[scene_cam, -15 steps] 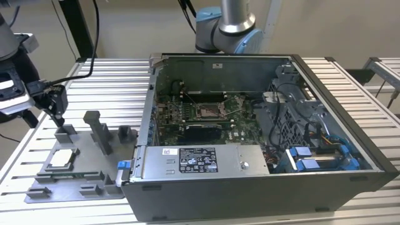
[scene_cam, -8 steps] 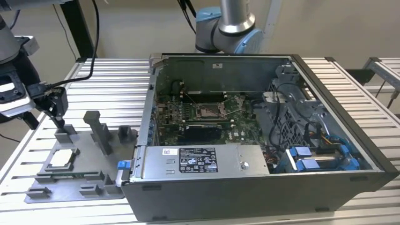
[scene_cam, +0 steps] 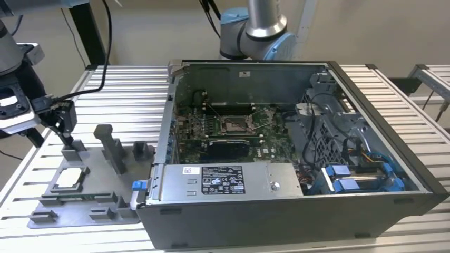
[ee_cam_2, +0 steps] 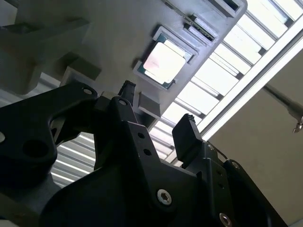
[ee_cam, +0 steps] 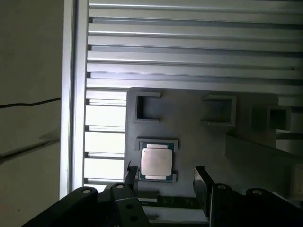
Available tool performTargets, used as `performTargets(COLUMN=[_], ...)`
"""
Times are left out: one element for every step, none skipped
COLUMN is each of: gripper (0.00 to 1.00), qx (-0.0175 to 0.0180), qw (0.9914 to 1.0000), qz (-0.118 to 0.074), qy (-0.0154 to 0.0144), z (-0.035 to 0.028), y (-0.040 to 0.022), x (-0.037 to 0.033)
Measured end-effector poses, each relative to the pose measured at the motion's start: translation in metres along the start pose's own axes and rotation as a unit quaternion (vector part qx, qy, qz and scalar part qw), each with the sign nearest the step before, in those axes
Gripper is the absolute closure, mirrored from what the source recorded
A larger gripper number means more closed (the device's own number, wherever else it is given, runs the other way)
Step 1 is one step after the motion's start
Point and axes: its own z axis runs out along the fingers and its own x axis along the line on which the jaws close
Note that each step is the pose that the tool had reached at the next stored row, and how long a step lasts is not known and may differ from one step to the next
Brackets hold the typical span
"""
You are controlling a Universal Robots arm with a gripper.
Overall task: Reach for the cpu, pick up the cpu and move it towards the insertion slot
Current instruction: 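Pick up the cpu and move it towards the insertion slot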
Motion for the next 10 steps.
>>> performTargets(gripper=[0.0,0.0,0.0,0.0,0.0,0.0,0.0,0.0,0.0,0.0], qx=[0.0,0.0,0.0,0.0,0.0,0.0,0.0,0.0,0.0,0.0], qw=[1.0,1.0,1.0,1.0,1.0,1.0,1.0,1.0,1.0,1.0], qz=[0.0,0.0,0.0,0.0,0.0,0.0,0.0,0.0,0.0,0.0], qy=[0.0,0.0,0.0,0.0,0.0,0.0,0.0,0.0,0.0,0.0], z=[0.0006,0.0012,0.0018,0.0024,0.0029,0.0034,0.0039,0.0043,0.0048,0.0052], y=[0.0,0.0,0.0,-0.0001,-0.0001,-0.0001,-0.0001,-0.0001,-0.0002,-0.0002], x=[0.0002,0.0003,0.0005,0.0006,0.0008,0.0009,0.0011,0.0012,0.0014,0.0016])
